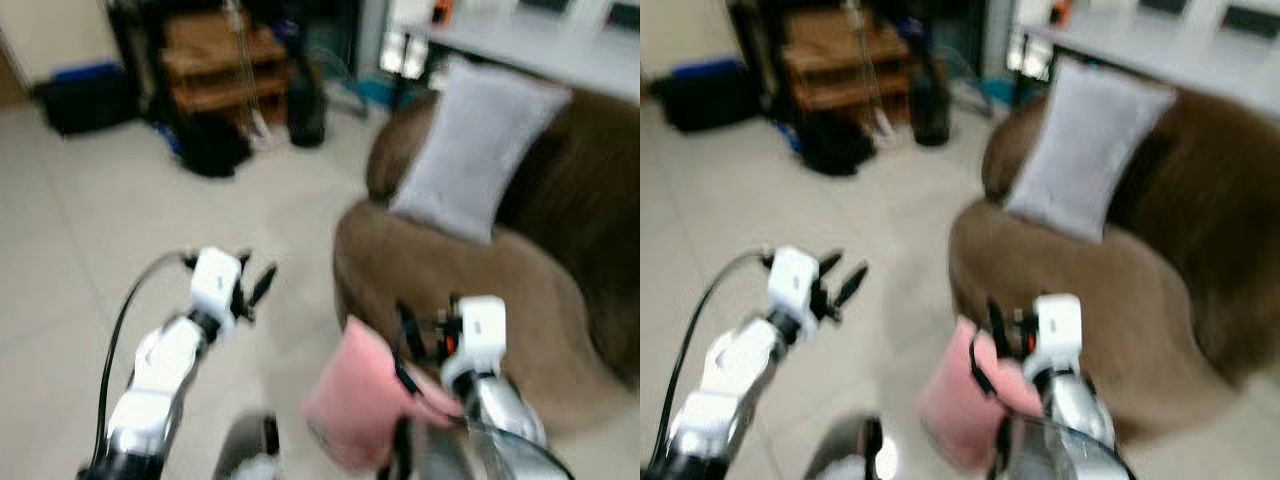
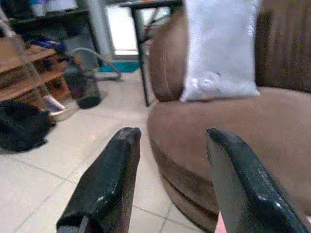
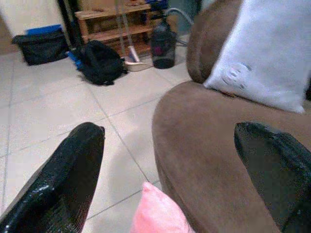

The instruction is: Move the pillow to the sofa from floor

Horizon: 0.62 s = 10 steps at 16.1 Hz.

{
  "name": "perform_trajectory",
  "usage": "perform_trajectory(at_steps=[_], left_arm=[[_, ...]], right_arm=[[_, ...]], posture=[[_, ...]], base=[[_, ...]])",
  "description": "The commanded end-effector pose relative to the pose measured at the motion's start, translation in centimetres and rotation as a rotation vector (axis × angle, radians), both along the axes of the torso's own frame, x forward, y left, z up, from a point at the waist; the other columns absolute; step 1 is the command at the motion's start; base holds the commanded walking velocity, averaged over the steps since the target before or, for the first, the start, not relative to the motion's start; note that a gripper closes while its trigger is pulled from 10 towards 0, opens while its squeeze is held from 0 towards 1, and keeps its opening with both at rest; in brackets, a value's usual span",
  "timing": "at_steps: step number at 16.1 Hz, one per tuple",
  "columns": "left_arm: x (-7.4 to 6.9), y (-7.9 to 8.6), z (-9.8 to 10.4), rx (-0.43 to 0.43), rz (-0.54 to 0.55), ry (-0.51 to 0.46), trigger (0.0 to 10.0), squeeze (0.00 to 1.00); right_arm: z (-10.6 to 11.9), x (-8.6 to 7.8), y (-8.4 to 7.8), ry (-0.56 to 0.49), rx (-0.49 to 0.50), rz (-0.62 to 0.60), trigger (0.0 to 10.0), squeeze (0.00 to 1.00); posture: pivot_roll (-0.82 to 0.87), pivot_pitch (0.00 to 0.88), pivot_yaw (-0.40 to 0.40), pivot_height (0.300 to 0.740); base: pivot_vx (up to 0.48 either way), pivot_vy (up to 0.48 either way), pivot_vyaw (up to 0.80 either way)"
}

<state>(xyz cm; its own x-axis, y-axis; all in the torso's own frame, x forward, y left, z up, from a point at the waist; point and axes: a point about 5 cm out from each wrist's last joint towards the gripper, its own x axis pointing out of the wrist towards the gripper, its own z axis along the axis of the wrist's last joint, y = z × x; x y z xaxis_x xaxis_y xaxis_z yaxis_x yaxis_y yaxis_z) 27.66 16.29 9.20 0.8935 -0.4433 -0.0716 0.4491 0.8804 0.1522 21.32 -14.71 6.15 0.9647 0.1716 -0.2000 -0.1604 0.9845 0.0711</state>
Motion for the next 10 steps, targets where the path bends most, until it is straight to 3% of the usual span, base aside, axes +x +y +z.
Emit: perform_trajectory(at_steps=[1,4,10], left_arm=[[-0.11,0.02,0.18,-0.01,0.0,-0.005,10.0,0.0],[-0.24,0.05,0.19,-0.001,0.006,-0.011,10.0,0.0],[-0.26,0.4,-0.09,0.016,0.026,-0.015,10.0,0.0]], right_arm=[[0.33,0.5,-0.13,-0.015,-0.006,0.009,10.0,0.0],[0.33,0.59,-0.23,-0.015,-0.02,0.013,10.0,0.0],[0.29,0.86,-0.32,-0.008,-0.043,0.022,10.0,0.0]], posture=[[0.07,0.015,-0.008,0.57],[0.07,0.023,-0.021,0.54],[0.07,0.028,-0.032,0.54]], base=[[0.0,0.0,0.0],[0.0,0.0,0.0],[0.043,0.0,0.0]])
